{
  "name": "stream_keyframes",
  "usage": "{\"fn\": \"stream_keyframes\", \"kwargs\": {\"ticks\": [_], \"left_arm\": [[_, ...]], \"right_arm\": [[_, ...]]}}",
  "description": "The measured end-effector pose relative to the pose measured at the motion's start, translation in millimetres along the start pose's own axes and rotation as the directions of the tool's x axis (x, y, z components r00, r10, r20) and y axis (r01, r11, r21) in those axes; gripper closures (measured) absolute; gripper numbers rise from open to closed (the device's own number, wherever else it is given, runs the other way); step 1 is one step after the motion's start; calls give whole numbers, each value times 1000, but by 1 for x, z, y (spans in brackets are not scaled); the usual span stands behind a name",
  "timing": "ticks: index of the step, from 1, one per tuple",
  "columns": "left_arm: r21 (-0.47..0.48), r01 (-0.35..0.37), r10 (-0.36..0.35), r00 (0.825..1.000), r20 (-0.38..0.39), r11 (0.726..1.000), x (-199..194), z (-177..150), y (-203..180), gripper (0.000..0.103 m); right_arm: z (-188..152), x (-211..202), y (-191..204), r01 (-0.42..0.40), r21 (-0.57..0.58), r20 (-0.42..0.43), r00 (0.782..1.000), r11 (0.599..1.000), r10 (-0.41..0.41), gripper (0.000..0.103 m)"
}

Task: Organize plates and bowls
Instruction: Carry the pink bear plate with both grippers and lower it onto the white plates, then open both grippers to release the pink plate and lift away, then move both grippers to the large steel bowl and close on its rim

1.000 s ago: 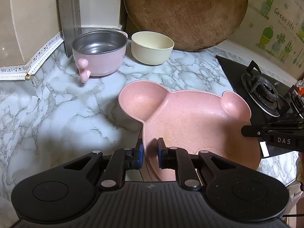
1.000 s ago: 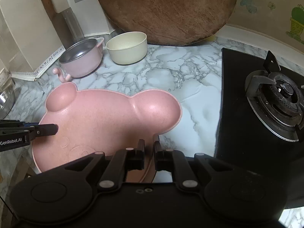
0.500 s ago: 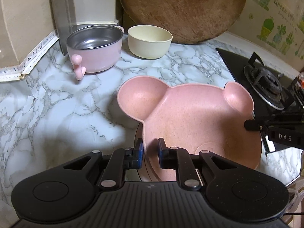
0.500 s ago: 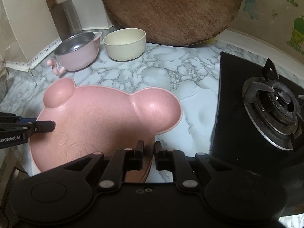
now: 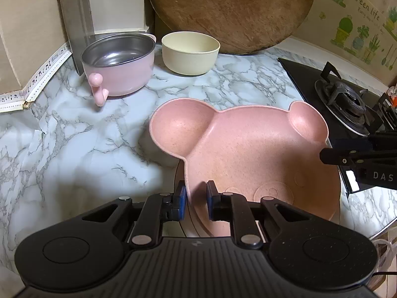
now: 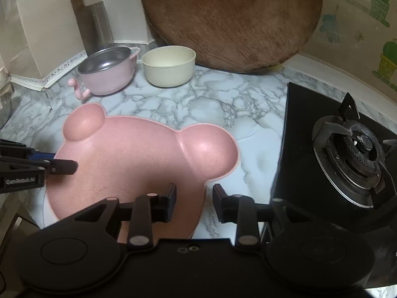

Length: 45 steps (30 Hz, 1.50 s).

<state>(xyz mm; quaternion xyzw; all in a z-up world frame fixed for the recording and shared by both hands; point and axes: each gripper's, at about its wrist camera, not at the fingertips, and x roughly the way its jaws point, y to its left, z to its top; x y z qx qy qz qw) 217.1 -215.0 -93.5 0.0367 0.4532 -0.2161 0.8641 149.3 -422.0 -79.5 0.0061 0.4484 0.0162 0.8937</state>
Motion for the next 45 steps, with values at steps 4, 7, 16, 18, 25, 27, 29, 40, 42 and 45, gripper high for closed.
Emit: {"fn": "stream_keyframes", "kwargs": {"ticks": [4, 7, 16, 18, 25, 27, 29, 40, 42, 45], "left_arm": [[-2, 4, -4, 1000, -10, 1000, -1, -1, -1, 86], [-4, 8, -8, 1000, -3, 1000, -4, -3, 0, 83], [30, 47, -49, 998, 42, 998, -15, -6, -5, 32], [32, 55, -57, 997, 45, 998, -19, -6, -4, 32], [28, 20, -22, 995, 97, 999, -44, -9, 5, 32], [27, 4, -7, 993, 117, 1000, -54, -9, 9, 32], [28, -15, 11, 990, 138, 999, -64, -10, 12, 32], [-26, -100, 103, 965, 239, 995, -117, -18, 49, 24], [-49, -117, 125, 962, 244, 992, -125, -21, 60, 24], [-72, -139, 153, 953, 261, 988, -137, -27, 76, 24]], "right_arm": [[1, -3, 4, -2, -3, 3, 1000, 1000, 2, 62], [2, -6, 8, -5, -2, 9, 1000, 1000, 5, 55], [2, -11, 22, -16, -17, 22, 1000, 1000, 17, 39], [1, -14, 25, -21, -23, 25, 999, 1000, 21, 38], [2, -35, 42, -46, -47, 62, 997, 998, 49, 24], [4, -42, 47, -60, -52, 75, 995, 997, 64, 21], [6, -48, 52, -72, -57, 91, 993, 996, 77, 18], [21, -70, 100, -139, -109, 172, 973, 984, 156, 5], [26, -70, 112, -151, -120, 180, 969, 981, 171, 4], [33, -69, 130, -180, -128, 182, 962, 975, 202, 4]]}}
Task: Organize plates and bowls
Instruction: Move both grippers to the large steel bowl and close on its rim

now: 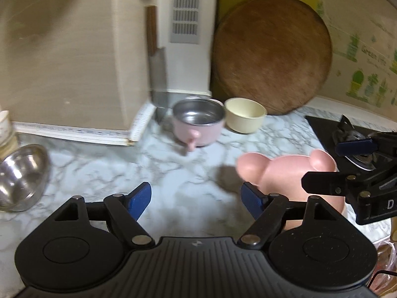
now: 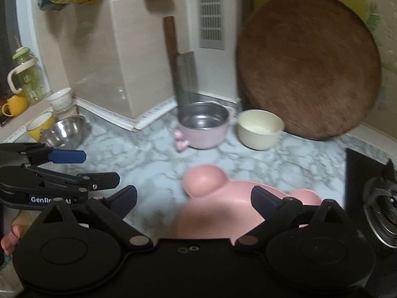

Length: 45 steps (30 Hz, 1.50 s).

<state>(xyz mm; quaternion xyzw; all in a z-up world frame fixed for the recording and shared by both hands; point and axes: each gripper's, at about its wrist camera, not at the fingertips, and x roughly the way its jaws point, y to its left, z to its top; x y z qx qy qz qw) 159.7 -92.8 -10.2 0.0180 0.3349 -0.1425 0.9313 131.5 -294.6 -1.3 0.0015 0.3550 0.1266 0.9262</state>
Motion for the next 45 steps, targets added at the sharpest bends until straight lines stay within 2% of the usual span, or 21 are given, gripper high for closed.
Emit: {"fn": "stream_keyframes", "kwargs": {"ticks": [2, 3, 4, 5, 6, 9, 15, 25, 31, 33, 38, 45], "left_arm": [[5, -37, 37, 999, 20, 999, -7, -2, 10, 20], [9, -61, 61, 998, 28, 998, -11, -2, 15, 13], [15, -84, 84, 996, 33, 996, -14, -3, 21, 10], [19, -107, 106, 994, 37, 994, -16, -4, 26, 1], [21, -131, 130, 991, 43, 991, -18, -5, 32, 0], [-1, -169, 169, 985, 46, 986, -23, -8, 53, 0], [-127, -205, 209, 978, 23, 971, -27, -14, 113, 0], [-210, -299, 307, 952, 9, 931, -10, -13, 193, 0], [-264, -353, 366, 931, 1, 898, 2, -14, 239, 0], [-284, -358, 371, 928, -5, 890, 7, -15, 255, 0], [-311, -400, 407, 912, -44, 862, 19, -20, 285, 0], [-333, -443, 437, 894, -99, 832, 41, -28, 319, 0]], "right_arm": [[6, 5, 12, -19, -11, 4, 1000, 1000, 19, 4], [9, 7, 19, -30, -16, 5, 1000, 999, 30, 3], [12, 10, 26, -43, -23, 6, 999, 999, 43, 3], [15, 13, 34, -53, -33, 8, 999, 998, 53, 3], [18, 16, 42, -60, -45, 11, 998, 997, 61, 3], [27, 27, 64, -86, -64, 13, 996, 994, 87, 3], [45, 57, 104, -130, -66, -1, 991, 989, 130, 3], [73, 105, 173, -176, -133, 15, 984, 975, 179, 4], [88, 141, 207, -184, -151, -3, 983, 971, 186, 3], [92, 153, 219, -180, -181, 3, 983, 967, 184, 3], [101, 189, 238, -178, -188, -15, 984, 966, 178, 3], [106, 234, 258, -164, -205, -76, 986, 965, 151, 9]]}}
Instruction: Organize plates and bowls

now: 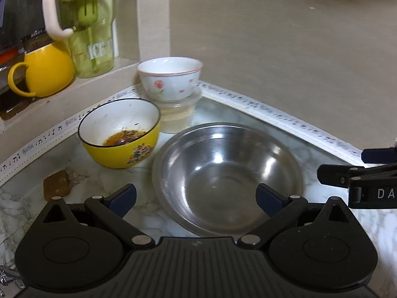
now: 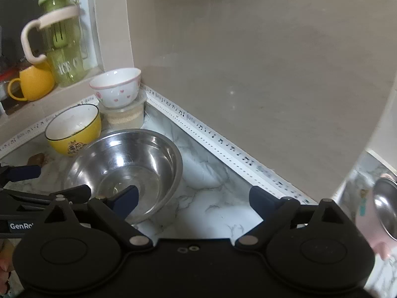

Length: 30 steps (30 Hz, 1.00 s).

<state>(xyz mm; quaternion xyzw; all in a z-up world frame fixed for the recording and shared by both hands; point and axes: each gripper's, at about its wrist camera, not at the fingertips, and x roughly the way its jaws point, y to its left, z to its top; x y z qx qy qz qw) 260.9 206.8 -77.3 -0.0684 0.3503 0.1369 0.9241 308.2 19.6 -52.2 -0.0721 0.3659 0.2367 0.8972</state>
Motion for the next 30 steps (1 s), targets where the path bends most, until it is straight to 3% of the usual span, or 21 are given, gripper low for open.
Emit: {"fn": "stream_keyframes", "kwargs": {"ticks": [8, 11, 14, 18, 26, 30], "left_arm": [[-51, -32, 30, 998, -48, 998, 34, 7, 17, 1], [-61, -33, 29, 997, -66, 998, 42, 7, 20, 6], [-67, -40, 34, 996, -82, 997, 48, 9, 23, 24], [-70, -51, 44, 993, -108, 996, 57, 9, 23, 32], [-100, -49, 34, 989, -145, 994, 64, 8, 27, 69], [-108, -47, 31, 988, -150, 993, 62, 8, 26, 79]], "right_arm": [[2, 39, 0, 10, 35, -71, 997, 999, -7, 29], [1, 48, -1, 2, 54, -94, 996, 999, 3, 36], [1, 56, -1, 1, 67, -111, 994, 998, 6, 46], [1, 65, 0, 3, 87, -133, 991, 996, 9, 53], [3, 71, 3, -28, 105, -145, 989, 994, 43, 74], [3, 71, 6, -52, 109, -143, 987, 993, 67, 88]]}}
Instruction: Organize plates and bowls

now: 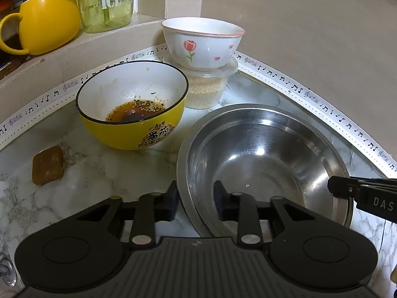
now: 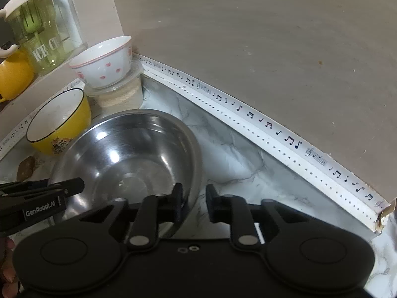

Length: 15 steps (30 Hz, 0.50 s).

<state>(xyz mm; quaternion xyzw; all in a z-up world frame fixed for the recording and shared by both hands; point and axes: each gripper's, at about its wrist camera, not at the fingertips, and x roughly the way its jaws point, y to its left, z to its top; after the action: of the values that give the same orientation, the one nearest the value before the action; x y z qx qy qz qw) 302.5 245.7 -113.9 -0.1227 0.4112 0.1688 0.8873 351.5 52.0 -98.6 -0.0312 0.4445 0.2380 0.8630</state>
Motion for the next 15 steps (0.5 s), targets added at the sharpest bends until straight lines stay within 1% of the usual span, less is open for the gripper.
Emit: {"fn": "stream_keyframes", "kwargs": {"ticks": [2, 5, 9, 11, 13, 15], "left_arm": [[-2, -1, 1, 1000, -5, 1000, -1, -1, 0, 82], [-1, 10, -10, 1000, -11, 1000, -4, -4, -1, 85], [13, 27, -27, 1000, 0, 1000, -15, -10, -8, 85], [21, 52, -52, 999, 4, 998, -23, -13, -14, 85], [31, 62, -62, 998, 5, 998, -32, -15, -23, 85], [38, 88, -89, 996, 7, 995, -40, -18, -31, 85]], "right_arm": [[0, -1, 1, 13, 2, -2, 1000, 1000, -13, 88], [-2, -3, -2, 11, 18, -4, 1000, 1000, -11, 89], [-7, -15, -8, 15, 34, 2, 1000, 999, -15, 89], [-12, -23, -12, 23, 36, 6, 1000, 999, -23, 89], [-17, -31, -17, 43, 44, -10, 999, 998, -43, 89], [-22, -41, -26, 32, 69, -17, 999, 997, -31, 89]]}}
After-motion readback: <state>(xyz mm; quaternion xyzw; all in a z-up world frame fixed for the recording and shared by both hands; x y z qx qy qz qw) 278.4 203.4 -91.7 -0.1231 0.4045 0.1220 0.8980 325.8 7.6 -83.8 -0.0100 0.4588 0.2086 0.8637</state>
